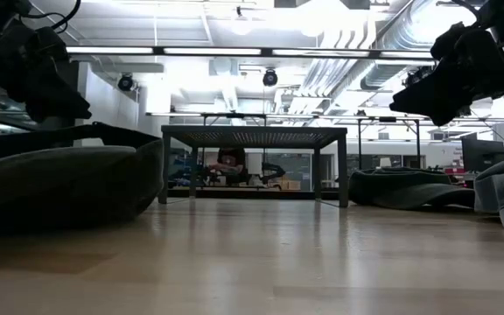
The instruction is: Pick & Place hat
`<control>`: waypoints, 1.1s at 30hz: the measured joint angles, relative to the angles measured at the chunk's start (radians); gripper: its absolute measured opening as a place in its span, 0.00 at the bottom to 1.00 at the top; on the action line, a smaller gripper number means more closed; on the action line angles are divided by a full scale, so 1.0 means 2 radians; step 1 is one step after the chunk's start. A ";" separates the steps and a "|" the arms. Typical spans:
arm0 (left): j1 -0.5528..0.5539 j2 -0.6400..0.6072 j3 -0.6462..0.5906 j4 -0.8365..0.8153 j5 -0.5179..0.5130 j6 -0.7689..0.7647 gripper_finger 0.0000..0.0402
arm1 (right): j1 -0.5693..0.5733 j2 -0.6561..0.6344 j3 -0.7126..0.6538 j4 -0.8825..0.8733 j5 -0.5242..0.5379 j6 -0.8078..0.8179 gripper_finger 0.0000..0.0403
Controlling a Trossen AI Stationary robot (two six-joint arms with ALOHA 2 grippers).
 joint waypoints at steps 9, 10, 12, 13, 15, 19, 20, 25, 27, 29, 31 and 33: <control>0.000 0.000 0.000 0.000 0.000 0.000 0.36 | 0.000 0.000 0.000 0.000 0.000 0.000 0.34; 0.000 0.000 0.000 0.000 0.000 0.000 0.36 | 0.000 0.000 0.000 0.000 0.000 0.000 0.34; 0.000 0.000 0.000 0.000 0.000 0.000 0.36 | 0.000 0.000 0.000 0.000 0.000 0.000 0.34; 0.000 0.000 0.000 0.000 0.000 0.000 0.36 | 0.000 0.000 0.000 0.000 0.000 0.000 0.34; 0.000 0.000 0.000 0.000 0.000 0.000 0.36 | 0.000 0.000 0.000 0.000 0.000 0.000 0.34; 0.000 0.000 0.000 0.000 0.000 0.000 0.36 | 0.000 0.000 0.000 0.000 0.000 0.000 0.34; 0.000 0.000 0.000 0.000 0.000 0.000 0.36 | 0.000 0.000 0.000 0.000 0.000 0.000 0.34; 0.000 0.000 0.000 0.000 0.000 0.000 0.36 | 0.000 0.000 0.000 0.000 0.000 0.000 0.34; 0.000 0.000 0.000 0.000 0.000 0.000 0.36 | 0.000 0.000 0.000 0.000 0.000 0.000 0.34; 0.000 0.000 0.000 0.000 0.000 0.000 0.36 | 0.000 0.000 0.000 0.000 0.000 0.000 0.34; 0.000 0.000 0.000 0.000 0.000 0.000 0.36 | 0.000 0.000 0.000 0.000 0.000 0.000 0.34; 0.000 0.000 0.000 0.000 0.000 0.000 0.36 | 0.000 0.000 0.000 0.000 0.000 0.000 0.34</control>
